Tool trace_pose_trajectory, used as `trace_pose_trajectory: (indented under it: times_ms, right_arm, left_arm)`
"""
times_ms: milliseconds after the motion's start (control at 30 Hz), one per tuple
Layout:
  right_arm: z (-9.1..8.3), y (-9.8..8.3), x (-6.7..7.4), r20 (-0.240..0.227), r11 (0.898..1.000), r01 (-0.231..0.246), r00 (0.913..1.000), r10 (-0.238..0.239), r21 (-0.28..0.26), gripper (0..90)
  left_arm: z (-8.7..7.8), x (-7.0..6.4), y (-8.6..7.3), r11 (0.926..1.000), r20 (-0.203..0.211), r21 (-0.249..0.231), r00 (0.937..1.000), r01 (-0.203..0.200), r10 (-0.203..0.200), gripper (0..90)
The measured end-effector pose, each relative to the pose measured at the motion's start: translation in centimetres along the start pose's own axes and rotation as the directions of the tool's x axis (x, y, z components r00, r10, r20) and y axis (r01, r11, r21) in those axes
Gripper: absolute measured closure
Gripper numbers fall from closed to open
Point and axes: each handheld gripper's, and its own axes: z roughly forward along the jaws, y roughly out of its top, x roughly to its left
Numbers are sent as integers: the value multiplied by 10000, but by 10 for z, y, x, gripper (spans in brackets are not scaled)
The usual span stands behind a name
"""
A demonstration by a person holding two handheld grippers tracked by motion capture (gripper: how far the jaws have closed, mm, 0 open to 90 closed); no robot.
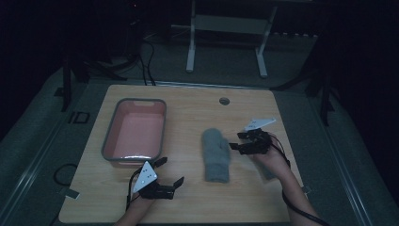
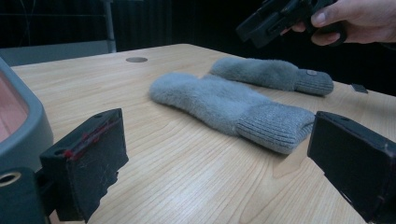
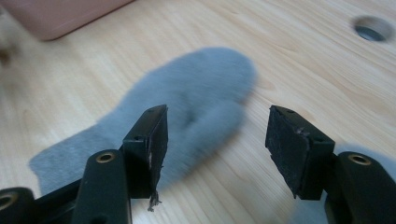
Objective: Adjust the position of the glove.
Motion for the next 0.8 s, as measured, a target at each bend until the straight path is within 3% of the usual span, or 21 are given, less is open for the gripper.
trace_pose_trajectory:
  times_ms: [233, 267, 333, 367, 400, 433, 467, 533, 567, 633, 800]
  right_arm:
    - [-26, -14, -13, 1044, 9968, -634, 9922, 682, -485, 337]
    - [-35, -21, -17, 1567, 9933, -996, 9818, 1076, -579, 321]
    - [-38, -23, -18, 1731, 9921, -1081, 9779, 1176, -632, 330]
    - [-46, -30, -22, 2018, 9882, -1319, 9686, 1451, -777, 394]
    - [-49, -35, -25, 2111, 9854, -1503, 9636, 1642, -803, 395]
    - [-49, -35, -25, 2111, 9854, -1503, 9636, 1642, -803, 395]
    - [-53, -45, -31, 2435, 9828, -1670, 9528, 1814, -787, 408]
    - [-54, -49, -32, 2522, 9831, -1691, 9505, 1816, -702, 413]
    - [-54, -56, -35, 2612, 9808, -1846, 9454, 1948, -632, 425]
    - [-48, -72, -39, 2551, 9769, -2115, 9434, 2119, -294, 424]
    - [-39, -91, -45, 2589, 9705, -2408, 9367, 2359, -133, 424]
  left_arm:
    - [0, 0, 0, 10000, -1, 0, 10000, -8, 8, 50]
    - [0, 0, 0, 10000, -5, 4, 10000, 6, -6, 50]
    - [0, 0, 0, 10000, -5, 2, 10000, 11, -11, 50]
    - [0, 0, 0, 10000, -9, 7, 10000, 10, -10, 50]
    - [0, 0, 0, 10000, -10, 4, 10000, 7, -7, 50]
    - [0, 0, 0, 10000, -10, 2, 10000, 8, -8, 50]
    - [0, 0, 0, 10000, -6, 8, 10000, 14, -14, 50]
    - [0, 0, 0, 10000, -11, 1, 10000, 29, -29, 50]
    - [0, 0, 0, 10000, -11, 2, 10000, 29, -29, 50]
    - [0, 0, 0, 10000, -13, 6, 10000, 36, -36, 50]
    - [0, 0, 0, 10000, -15, 2, 10000, 43, -43, 50]
